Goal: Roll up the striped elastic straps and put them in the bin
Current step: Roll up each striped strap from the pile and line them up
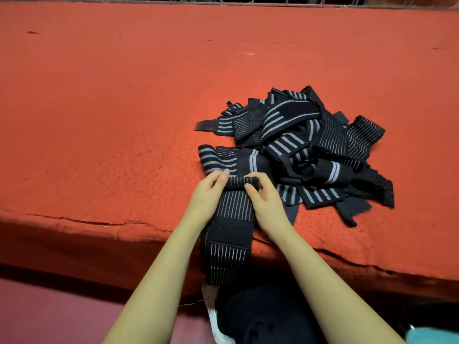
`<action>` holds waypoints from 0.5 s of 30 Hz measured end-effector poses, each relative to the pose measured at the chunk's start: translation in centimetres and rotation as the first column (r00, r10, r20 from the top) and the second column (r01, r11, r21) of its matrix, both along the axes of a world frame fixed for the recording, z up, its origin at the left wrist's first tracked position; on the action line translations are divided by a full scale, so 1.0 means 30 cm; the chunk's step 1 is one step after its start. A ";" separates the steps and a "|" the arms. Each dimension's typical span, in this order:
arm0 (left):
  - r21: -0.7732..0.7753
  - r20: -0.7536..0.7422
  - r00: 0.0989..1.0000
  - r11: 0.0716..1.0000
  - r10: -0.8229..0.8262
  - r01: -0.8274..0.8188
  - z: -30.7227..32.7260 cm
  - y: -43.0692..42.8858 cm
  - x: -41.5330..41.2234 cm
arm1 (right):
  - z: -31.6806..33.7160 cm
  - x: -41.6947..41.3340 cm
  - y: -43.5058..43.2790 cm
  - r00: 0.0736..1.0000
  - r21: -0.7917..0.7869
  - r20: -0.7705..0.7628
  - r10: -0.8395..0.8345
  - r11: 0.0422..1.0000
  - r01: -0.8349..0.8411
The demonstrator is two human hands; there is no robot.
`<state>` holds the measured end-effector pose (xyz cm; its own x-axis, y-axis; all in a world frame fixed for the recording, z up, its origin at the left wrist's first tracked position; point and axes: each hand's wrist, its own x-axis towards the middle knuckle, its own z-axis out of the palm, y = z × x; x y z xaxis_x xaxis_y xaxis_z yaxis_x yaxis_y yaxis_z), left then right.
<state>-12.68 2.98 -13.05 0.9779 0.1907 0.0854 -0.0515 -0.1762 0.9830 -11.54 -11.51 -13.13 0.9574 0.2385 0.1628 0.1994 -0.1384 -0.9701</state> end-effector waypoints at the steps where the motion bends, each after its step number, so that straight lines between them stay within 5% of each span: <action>1: 0.003 -0.005 1.000 1.000 -0.010 0.010 0.000 -0.003 -0.002 | -0.003 0.002 -0.001 1.000 0.017 -0.008 -0.010 1.000 0.011; 6: -0.100 0.060 0.998 0.995 -0.025 0.031 -0.003 0.018 -0.015 | -0.008 0.000 -0.001 0.989 0.144 -0.150 0.005 0.990 0.017; 13: -0.135 0.025 0.999 0.990 -0.047 0.049 0.002 0.013 -0.021 | -0.012 -0.006 0.010 0.993 0.104 -0.120 -0.016 0.994 0.029; 15: 0.018 -0.003 1.000 0.999 -0.031 0.031 0.007 -0.008 -0.022 | -0.014 -0.002 0.004 0.993 0.101 -0.115 -0.007 0.995 0.019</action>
<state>-13.34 2.73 -12.82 0.9836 0.1586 0.0862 -0.0548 -0.1923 0.9798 -11.59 -11.39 -13.55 0.9741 0.2134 0.0749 0.0852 -0.0397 -0.9956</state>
